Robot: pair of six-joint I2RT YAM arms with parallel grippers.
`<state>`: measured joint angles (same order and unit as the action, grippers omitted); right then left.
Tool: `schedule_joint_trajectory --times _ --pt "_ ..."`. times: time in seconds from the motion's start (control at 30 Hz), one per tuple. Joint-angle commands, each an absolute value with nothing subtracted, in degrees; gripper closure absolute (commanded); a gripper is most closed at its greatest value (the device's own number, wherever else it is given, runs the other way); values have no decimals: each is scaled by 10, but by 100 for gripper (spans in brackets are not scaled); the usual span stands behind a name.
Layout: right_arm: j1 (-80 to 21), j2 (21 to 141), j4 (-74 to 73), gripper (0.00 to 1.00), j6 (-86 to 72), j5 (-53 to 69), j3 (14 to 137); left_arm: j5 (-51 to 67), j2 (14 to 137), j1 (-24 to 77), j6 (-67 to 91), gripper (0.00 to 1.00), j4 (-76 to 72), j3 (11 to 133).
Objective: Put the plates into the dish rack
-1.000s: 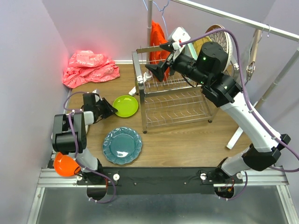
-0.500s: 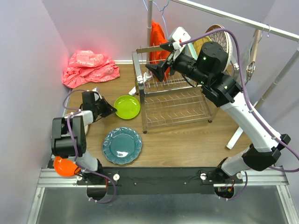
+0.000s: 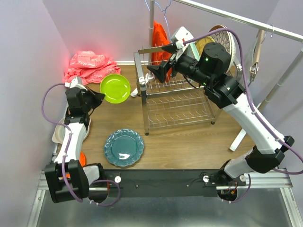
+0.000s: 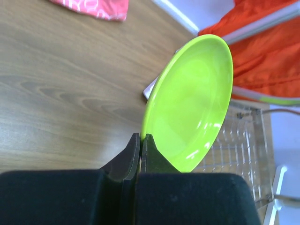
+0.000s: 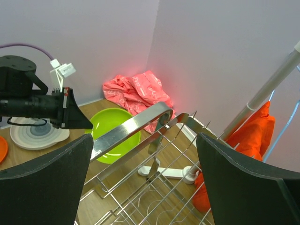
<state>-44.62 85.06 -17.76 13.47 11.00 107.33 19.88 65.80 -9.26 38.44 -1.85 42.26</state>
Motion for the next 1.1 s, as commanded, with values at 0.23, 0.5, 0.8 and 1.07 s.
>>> schedule_joint_trajectory --times 0.23,0.5,0.8,1.07 --pt "-444 870 -192 2 81 113 1100 85 581 -95 434 100 35 591" --pt "-444 908 -220 2 47 107 1162 136 582 -95 465 100 35 691" --pt "-444 980 -238 3 -69 125 1275 201 587 -70 505 100 11 743" --pt "-444 1023 -242 7 -161 125 1324 200 595 -29 511 100 10 789"
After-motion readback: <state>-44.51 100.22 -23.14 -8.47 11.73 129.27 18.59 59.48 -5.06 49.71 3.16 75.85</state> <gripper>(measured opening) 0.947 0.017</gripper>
